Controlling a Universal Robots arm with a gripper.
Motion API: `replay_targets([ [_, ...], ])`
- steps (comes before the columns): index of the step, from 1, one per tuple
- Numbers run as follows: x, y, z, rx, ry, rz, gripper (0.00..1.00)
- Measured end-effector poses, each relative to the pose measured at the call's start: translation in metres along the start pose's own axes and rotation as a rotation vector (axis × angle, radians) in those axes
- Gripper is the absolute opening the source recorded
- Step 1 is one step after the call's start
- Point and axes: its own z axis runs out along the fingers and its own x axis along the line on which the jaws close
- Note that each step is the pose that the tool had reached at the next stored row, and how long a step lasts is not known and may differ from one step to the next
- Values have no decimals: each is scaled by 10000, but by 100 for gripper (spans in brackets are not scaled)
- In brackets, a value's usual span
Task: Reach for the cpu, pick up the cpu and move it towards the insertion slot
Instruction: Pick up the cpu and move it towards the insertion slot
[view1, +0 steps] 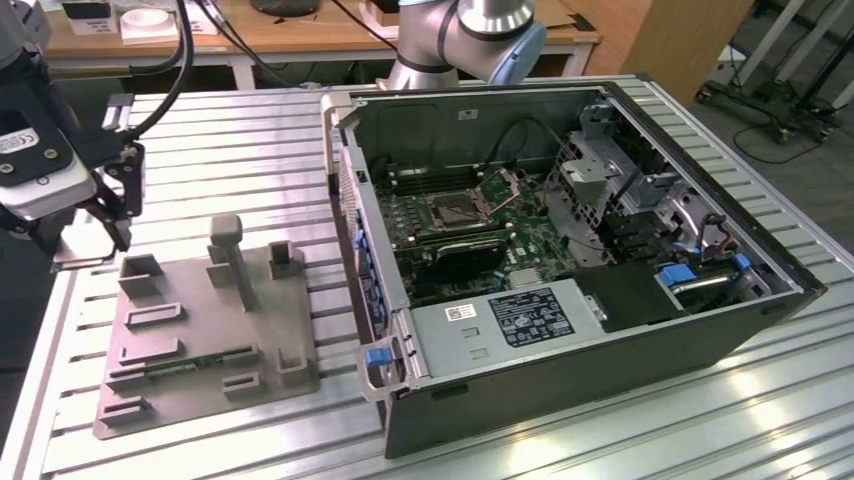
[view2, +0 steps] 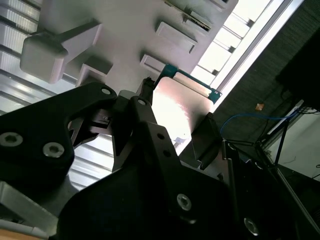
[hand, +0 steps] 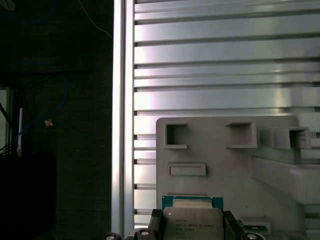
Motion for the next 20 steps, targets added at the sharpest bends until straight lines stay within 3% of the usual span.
replay_targets([
  [20, 1, 7, -170, 0, 0, 0, 55],
])
